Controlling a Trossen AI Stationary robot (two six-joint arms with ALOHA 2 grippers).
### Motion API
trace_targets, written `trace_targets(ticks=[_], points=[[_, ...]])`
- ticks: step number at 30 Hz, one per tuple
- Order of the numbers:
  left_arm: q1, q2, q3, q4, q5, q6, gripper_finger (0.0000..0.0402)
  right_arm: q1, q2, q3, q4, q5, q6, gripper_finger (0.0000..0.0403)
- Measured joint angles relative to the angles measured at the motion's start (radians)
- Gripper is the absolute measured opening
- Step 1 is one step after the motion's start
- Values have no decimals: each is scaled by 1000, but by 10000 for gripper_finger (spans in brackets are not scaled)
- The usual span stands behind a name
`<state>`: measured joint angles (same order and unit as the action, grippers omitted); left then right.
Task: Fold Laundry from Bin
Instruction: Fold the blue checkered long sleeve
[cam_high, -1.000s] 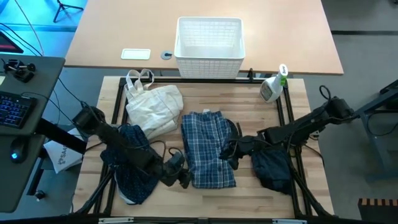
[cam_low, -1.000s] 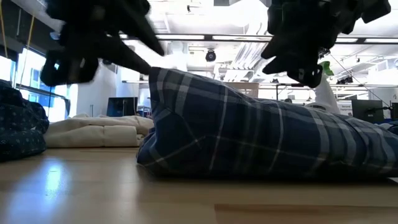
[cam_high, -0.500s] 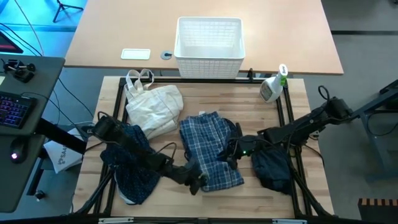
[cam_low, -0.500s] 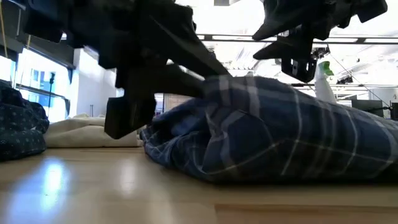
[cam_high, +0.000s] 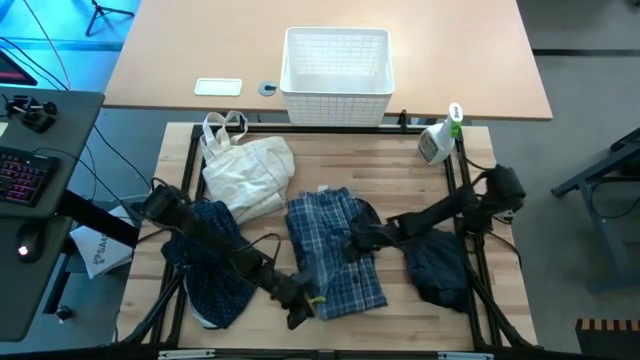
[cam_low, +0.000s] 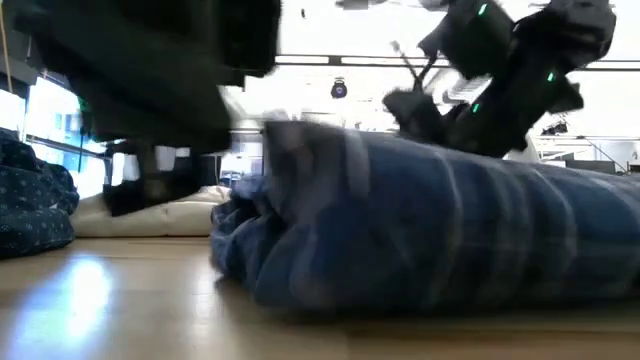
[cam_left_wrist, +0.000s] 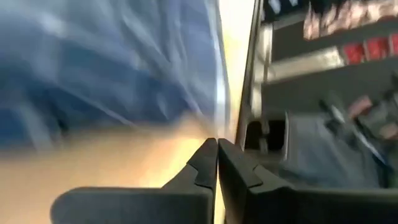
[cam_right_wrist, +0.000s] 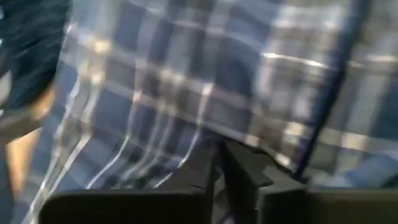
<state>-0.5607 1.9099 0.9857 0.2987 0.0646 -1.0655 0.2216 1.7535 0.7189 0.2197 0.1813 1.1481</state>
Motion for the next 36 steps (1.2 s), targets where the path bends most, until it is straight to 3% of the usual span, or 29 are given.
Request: trace_targets(ticks=[4,9,11,14,18,22,23,24,29,32,36], points=[[-67,-57,1,-161,-1,-45,0,-46,7,1,-12,87,60,10],[-115,-191,0,-524,-232,-251,0,-66,-124,-2,-23,125,-77,10],[-86,-241,0,-692,-268,-333,0,-61,-199,-2,-28,123,-143,3],[43,-263,-46,-803,-196,-354,0,-56,-301,0,-72,69,-197,2],[237,-253,-136,-722,-107,-210,0,-64,-340,0,-244,-92,-204,1],[413,-233,-170,-621,-133,-60,0,-47,-283,0,-391,-132,-204,1],[462,-224,-171,-589,-101,-16,0,-39,-258,-1,-399,-139,-204,1],[503,-215,-172,-532,-144,37,0,-29,-235,-2,-395,-152,-206,1],[733,-169,-151,-285,-171,220,0,-10,-134,-1,-259,-204,-174,0],[854,-176,-112,-291,-162,332,0,-17,-116,-1,-167,-216,-173,0],[952,-252,-49,-438,-112,444,0,-62,-203,-1,-240,-201,-230,0]])
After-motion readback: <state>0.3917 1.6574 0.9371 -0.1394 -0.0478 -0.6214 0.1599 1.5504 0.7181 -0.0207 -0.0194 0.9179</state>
